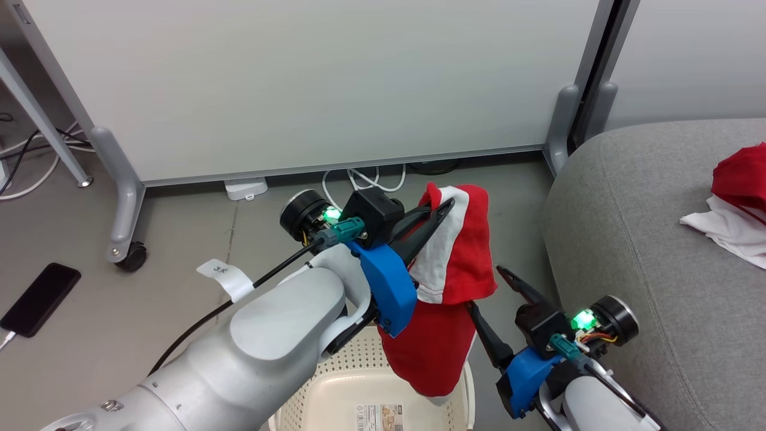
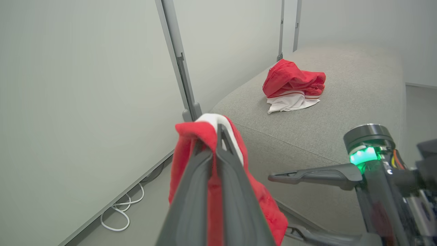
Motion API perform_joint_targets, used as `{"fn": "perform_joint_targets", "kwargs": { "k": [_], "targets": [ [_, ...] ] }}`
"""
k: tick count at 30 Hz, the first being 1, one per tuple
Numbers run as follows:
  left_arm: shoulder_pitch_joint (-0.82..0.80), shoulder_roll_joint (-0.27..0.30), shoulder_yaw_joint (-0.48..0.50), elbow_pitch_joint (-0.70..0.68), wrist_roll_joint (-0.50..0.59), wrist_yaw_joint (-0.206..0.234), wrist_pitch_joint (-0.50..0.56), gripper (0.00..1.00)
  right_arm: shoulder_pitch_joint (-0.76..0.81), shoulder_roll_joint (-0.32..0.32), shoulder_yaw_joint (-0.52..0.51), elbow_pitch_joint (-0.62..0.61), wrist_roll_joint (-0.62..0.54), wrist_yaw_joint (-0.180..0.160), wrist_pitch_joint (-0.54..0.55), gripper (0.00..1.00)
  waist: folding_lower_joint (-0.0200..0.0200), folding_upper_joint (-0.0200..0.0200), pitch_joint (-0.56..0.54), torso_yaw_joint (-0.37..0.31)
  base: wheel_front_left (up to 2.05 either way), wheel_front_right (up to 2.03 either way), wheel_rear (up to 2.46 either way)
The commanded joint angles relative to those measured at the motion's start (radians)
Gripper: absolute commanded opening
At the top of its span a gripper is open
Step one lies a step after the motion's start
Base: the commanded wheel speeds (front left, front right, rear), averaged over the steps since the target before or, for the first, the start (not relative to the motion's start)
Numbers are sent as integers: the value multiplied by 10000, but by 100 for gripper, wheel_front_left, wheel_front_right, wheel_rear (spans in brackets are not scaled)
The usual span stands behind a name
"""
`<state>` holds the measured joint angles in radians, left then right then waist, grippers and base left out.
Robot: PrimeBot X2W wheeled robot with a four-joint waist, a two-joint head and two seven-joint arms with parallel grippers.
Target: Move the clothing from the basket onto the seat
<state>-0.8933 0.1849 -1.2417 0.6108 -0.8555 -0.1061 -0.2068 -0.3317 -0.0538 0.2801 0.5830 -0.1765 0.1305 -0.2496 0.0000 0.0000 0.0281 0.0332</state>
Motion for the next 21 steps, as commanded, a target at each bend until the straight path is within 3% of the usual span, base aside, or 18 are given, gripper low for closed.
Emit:
{"fn": "perform_joint_targets", "kwargs": {
  "k": [1, 13, 14, 15, 17, 18, 21],
  "targets": [
    [-127, -10, -1, -57, -58, 6, 13, 0, 176, 47, 0, -98, 102, 5, -76, 100, 0, 0, 6, 19, 0, 0, 0],
    [-34, -30, -114, -268, 7, -72, 174, 0, -268, 38, 29, -267, 1174, 4, -157, 100, 0, 0, 54, 11, 0, 0, 0],
    [-31, -27, -126, -277, 3, -79, 181, 0, -361, 38, -64, -260, 1395, 4, -162, 65, 0, 0, 62, 2, 0, 0, 0],
    [-31, -27, -126, -277, 3, -79, 181, 0, -361, 38, -64, -260, 1395, 4, -162, 65, 0, 0, 62, 2, 0, 0, 0],
    [-19, -26, -131, -275, -10, -85, 174, 0, -404, 38, -124, -282, 1605, 4, -164, 9, 0, 0, 62, -4, 0, 0, 0],
    [-11, -19, -134, -266, -16, -79, 175, 0, -414, 39, -134, -303, 1694, 4, -165, 0, 0, 0, 64, -11, 0, 0, 0],
    [21, 18, -137, -233, -46, -81, 160, 0, -395, 39, -111, -312, 1860, 4, -167, 0, 0, 0, 62, -39, 0, 0, 0]
  ]
}}
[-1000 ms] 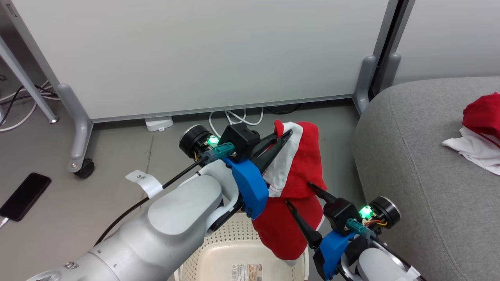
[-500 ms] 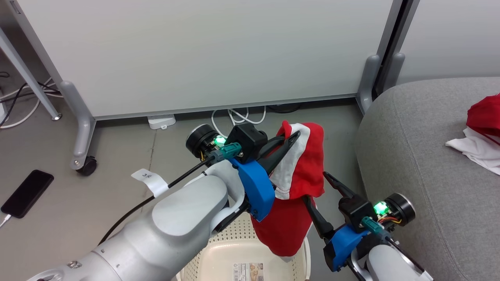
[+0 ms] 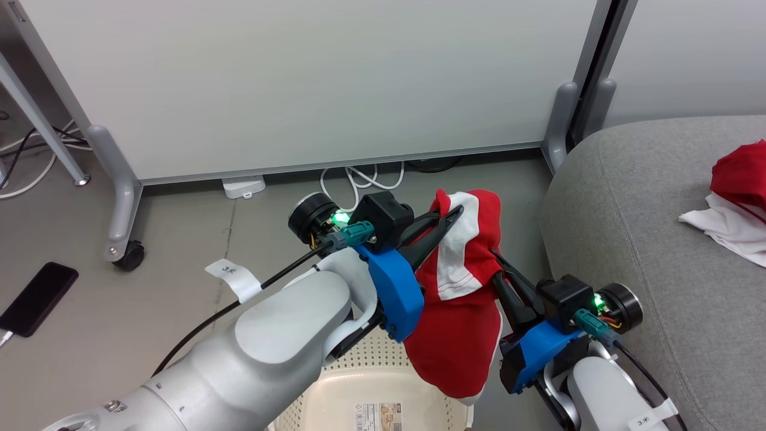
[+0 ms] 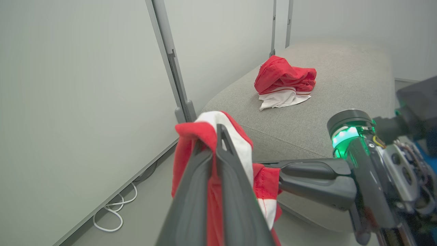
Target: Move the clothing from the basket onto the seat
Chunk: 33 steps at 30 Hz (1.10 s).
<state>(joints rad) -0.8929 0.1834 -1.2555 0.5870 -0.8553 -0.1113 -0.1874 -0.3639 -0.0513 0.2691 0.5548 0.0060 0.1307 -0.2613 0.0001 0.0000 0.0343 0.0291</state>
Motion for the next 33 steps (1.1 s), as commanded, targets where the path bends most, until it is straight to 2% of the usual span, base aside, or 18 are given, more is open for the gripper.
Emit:
{"fn": "perform_joint_targets", "kwargs": {
  "k": [1, 21, 22, 23, 24, 25, 33],
  "targets": [
    [27, 42, 1, 13, -62, -22, -41, 0, -53, 14, 3, -32, 67, 2, -51, 0, -1, 0, -2, -7, 0, 0, 0],
    [187, 102, -24, 106, -137, 27, -161, 0, 42, 14, 36, -136, 330, 3, -54, 0, -1, 0, -66, -156, 0, 0, 0],
    [204, 104, -21, 111, -146, 38, -171, 15, 31, 14, 42, -151, 356, 2, -54, 0, -1, 0, -65, -166, 0, 0, 0],
    [229, 112, -17, 120, -144, 51, -181, 45, 17, 14, 42, -160, 389, 2, -54, 0, -1, 0, -66, -174, 0, 0, 0],
    [266, 125, -8, 139, -146, 59, -198, 97, 8, 14, 40, -174, 409, 2, -54, 0, -1, 0, -69, -185, 0, 0, 0],
    [300, 139, -2, 162, -140, 81, -207, 100, -3, 14, 35, -192, 416, 2, -54, 0, -1, 0, -72, -197, 0, 0, 0],
    [817, 311, 102, 111, -157, 294, -534, 100, -38, 14, -193, -571, 424, 2, -54, 0, -1, 0, -95, -272, 0, 0, 0]
  ]
}}
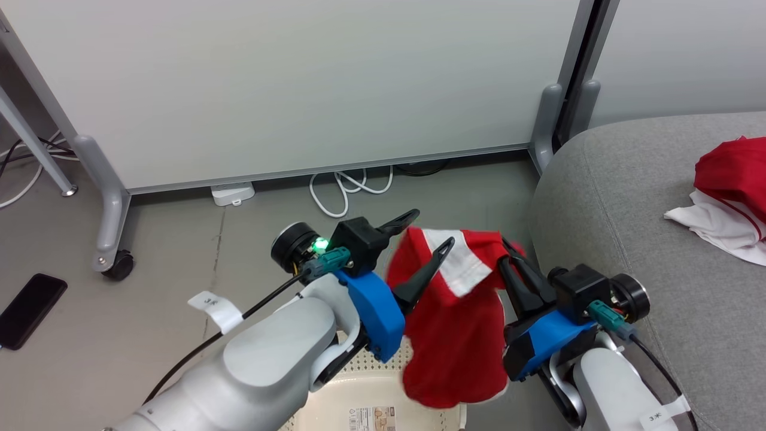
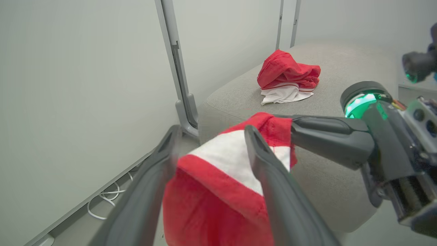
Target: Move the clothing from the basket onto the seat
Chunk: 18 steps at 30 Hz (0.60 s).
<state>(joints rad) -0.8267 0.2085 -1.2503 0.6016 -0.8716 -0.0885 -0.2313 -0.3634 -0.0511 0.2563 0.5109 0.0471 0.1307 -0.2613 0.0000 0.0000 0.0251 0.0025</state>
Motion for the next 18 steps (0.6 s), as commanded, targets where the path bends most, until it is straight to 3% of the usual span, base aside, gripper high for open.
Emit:
{"fn": "perform_joint_targets", "kwargs": {
  "k": [1, 7, 13, 18],
  "targets": [
    [231, 95, 108, -85, 47, 109, -144, 100, -29, 12, -110, -205, -26, 2, -54, 0, 0, 0, -8, -13, 0, 0, 0],
    [1007, 474, 751, -683, 321, 468, -341, 100, 44, 12, -298, -746, -189, 2, -55, 0, 0, 0, -1, -123, 0, 0, 0],
    [2555, 1023, 2564, -2110, 1297, 1010, -344, 100, 138, 12, -338, -1108, -179, 3, -55, 0, 0, 0, 44, -386, 0, 0, 0],
    [4046, 1217, 4253, -3068, 2318, 1154, -347, 100, 245, 12, -395, -1259, -209, 3, -53, 0, 0, 0, 42, -663, 0, 0, 0]
  ]
}}
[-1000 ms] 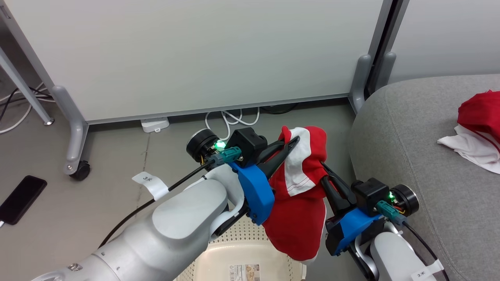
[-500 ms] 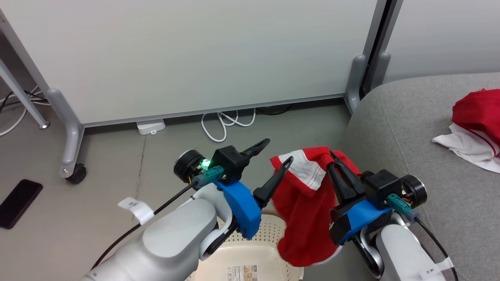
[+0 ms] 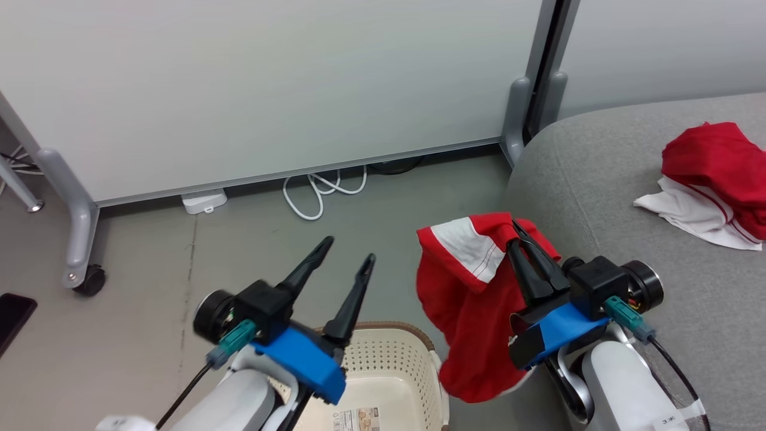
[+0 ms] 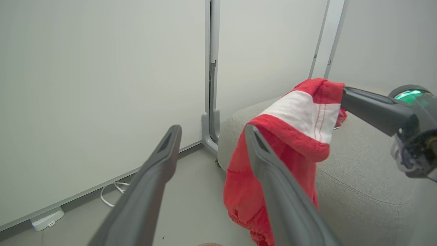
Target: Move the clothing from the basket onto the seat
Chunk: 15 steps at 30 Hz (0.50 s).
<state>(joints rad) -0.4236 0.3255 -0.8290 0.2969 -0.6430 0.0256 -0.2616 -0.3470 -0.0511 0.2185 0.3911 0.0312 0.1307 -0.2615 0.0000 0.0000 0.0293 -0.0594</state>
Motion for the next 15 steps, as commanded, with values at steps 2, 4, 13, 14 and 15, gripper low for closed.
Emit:
{"fn": "perform_joint_targets", "kwargs": {
  "k": [2, 4, 13, 14, 15],
  "targets": [
    [572, 30, 660, -294, 453, -7, -44, 100, 136, 12, -25, -84, -46, 3, -53, 0, 0, 0, -4, -155, 0, 0, 0],
    [1112, -33, 1295, -524, 842, -61, -45, 100, 154, 12, -24, -110, -54, 3, -51, 0, 0, 0, -2, -282, 0, 0, 0],
    [3006, -480, 3248, -452, 2085, -593, -46, 100, 270, 13, -80, -156, -34, 2, -53, 0, 0, 0, -12, -787, 0, 0, 0],
    [3102, -549, 3375, -413, 2182, -672, -46, 100, 273, 13, -85, -169, -37, 3, -51, 0, 0, 0, -9, -820, 0, 0, 0],
    [3186, -620, 3515, -372, 2274, -749, -46, 100, 293, 13, -99, -181, -43, 2, -51, 0, 0, 0, -6, -849, 0, 0, 0]
  ]
}}
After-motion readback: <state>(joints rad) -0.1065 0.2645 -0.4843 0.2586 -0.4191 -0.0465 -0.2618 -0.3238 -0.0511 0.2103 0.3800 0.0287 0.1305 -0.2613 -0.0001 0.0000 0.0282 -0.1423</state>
